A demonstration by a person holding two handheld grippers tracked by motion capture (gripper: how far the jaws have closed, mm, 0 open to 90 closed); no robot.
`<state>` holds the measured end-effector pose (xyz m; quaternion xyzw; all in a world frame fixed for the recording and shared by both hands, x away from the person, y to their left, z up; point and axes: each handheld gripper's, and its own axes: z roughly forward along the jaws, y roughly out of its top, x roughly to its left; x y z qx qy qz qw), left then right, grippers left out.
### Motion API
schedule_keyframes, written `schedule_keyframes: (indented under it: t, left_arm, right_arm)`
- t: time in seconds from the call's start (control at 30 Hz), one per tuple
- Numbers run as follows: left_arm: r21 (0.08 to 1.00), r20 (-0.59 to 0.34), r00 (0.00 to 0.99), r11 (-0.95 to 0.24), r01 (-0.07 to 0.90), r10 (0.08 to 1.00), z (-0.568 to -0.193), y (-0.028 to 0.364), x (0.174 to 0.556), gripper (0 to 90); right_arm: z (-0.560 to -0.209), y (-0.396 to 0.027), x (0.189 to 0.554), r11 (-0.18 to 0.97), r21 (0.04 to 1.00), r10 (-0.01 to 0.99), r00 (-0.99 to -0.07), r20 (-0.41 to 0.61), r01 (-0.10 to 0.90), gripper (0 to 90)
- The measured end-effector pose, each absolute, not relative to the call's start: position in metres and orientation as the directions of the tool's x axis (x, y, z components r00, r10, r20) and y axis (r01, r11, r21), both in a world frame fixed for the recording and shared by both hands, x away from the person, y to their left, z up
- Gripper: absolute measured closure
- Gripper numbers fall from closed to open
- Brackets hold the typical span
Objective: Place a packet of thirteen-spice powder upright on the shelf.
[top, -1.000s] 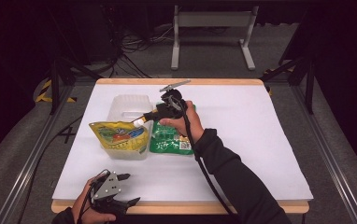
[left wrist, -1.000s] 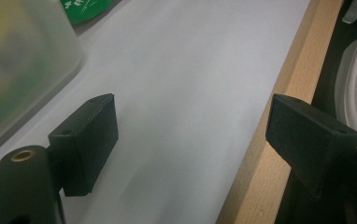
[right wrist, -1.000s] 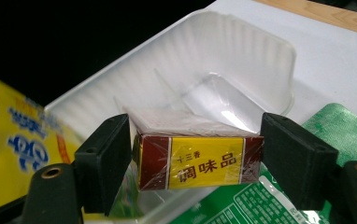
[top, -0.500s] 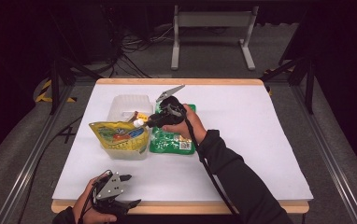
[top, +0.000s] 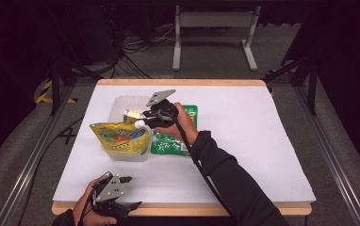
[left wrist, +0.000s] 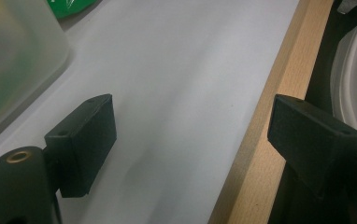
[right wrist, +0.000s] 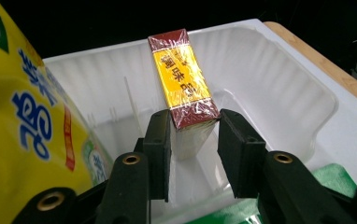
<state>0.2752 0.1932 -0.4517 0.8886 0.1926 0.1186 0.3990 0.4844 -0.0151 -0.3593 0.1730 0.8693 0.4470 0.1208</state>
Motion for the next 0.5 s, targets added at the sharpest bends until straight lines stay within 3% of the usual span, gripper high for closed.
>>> schedule_keyframes:
  t: [0.13,0.17,0.3,0.4,0.5]
  left_arm:
    - [0.761,0.059,0.897,-0.601,0.243,0.438,-0.451,0.193,0.275,16.3]
    - [0.763,0.058,0.898,-0.599,0.242,0.437,-0.451,0.194,0.275,16.2]
    - [0.764,0.06,0.898,-0.599,0.24,0.436,-0.451,0.194,0.275,16.1]
    - [0.764,0.058,0.898,-0.599,0.241,0.436,-0.451,0.193,0.275,16.0]
    - [0.765,0.057,0.896,-0.596,0.243,0.439,-0.45,0.193,0.276,15.9]
  right_arm:
    - [-0.36,-0.006,0.485,0.521,0.83,0.399,-0.917,-0.029,0.2,64.8]
    - [-0.361,-0.005,0.484,0.519,0.831,0.39,-0.921,-0.019,0.202,59.5]
    - [-0.363,-0.005,0.484,0.504,0.834,0.406,-0.914,0.001,0.224,54.6]
    - [-0.361,-0.012,0.486,0.491,0.836,0.433,-0.901,0.012,0.247,42.7]
    - [-0.355,-0.024,0.487,0.465,0.845,0.45,-0.893,0.032,0.265,38.6]
